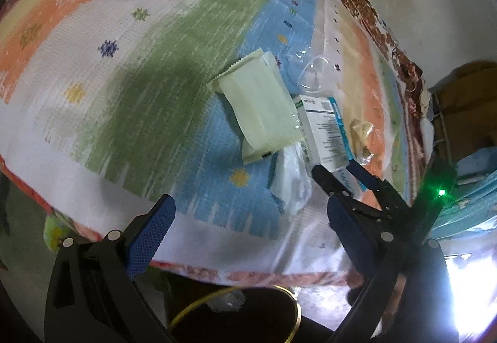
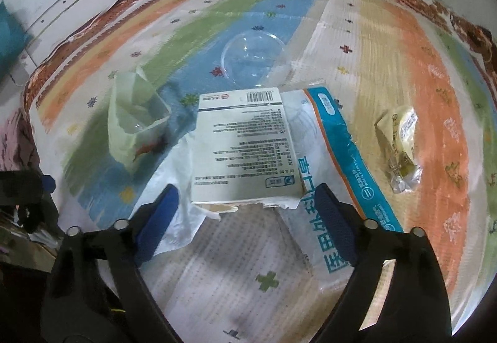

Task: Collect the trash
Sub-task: 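Grasp the white medicine box with the right tool while the left grasps white tissue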

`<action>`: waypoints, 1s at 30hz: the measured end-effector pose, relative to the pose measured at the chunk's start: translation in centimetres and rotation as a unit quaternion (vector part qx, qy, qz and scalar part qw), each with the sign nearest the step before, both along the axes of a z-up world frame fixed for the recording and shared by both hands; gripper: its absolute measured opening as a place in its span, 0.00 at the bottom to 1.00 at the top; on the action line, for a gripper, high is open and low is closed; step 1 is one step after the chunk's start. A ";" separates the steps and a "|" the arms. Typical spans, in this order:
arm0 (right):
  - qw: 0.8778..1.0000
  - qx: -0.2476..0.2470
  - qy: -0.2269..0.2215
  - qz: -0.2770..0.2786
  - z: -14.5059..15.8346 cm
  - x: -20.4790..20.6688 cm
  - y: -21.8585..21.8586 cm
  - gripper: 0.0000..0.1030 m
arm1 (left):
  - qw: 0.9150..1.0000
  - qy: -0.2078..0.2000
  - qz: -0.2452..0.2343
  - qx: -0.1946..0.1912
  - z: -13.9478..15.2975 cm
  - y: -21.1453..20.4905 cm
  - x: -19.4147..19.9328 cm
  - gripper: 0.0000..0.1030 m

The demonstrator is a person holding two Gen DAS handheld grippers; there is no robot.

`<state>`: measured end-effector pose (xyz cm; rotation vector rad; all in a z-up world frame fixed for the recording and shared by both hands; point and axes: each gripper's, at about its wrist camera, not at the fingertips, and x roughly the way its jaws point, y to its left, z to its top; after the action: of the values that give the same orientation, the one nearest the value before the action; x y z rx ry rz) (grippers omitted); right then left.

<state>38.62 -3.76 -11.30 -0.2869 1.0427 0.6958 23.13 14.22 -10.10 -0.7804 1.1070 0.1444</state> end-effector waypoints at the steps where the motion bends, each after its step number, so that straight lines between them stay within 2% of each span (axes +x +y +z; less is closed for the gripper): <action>1: 1.000 0.001 0.003 0.001 -0.1 0.1 0.0 0.71 | 1.000 0.004 -0.001 0.007 -0.4 -0.1 0.3 0.91; 5: 1.000 0.000 0.013 -0.005 -0.8 0.5 -0.1 0.67 | 1.000 0.014 -0.007 -0.006 -1.9 -0.4 1.3 0.86; 9: 1.000 0.000 0.009 0.000 -0.8 0.3 -0.1 0.65 | 0.999 0.015 -0.032 0.020 -2.3 -1.0 2.5 0.76; 16: 1.000 0.024 0.018 -0.008 -0.2 0.6 -1.1 0.64 | 0.999 0.013 -0.047 0.000 -3.0 -1.8 3.4 0.63; 19: 0.999 0.038 0.025 -0.020 0.1 0.9 -1.8 0.64 | 0.999 0.012 -0.042 -0.020 -3.6 -1.7 3.8 0.56; 23: 0.997 0.053 0.030 -0.040 0.5 1.6 -3.0 0.64 | 0.999 0.019 -0.045 -0.023 -4.2 -2.0 4.2 0.50; 27: 0.997 0.058 0.028 -0.051 0.8 2.0 -3.9 0.64 | 0.998 0.013 -0.054 -0.025 -4.2 -2.6 4.8 0.47; 30: 0.997 0.055 0.028 -0.055 0.8 2.1 -4.1 0.64 | 0.997 0.015 -0.069 -0.018 -4.3 -3.3 5.1 0.37</action>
<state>40.68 -7.87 -10.47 -0.1148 1.0609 0.6628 28.26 10.89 -14.38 -0.7343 1.1911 0.0205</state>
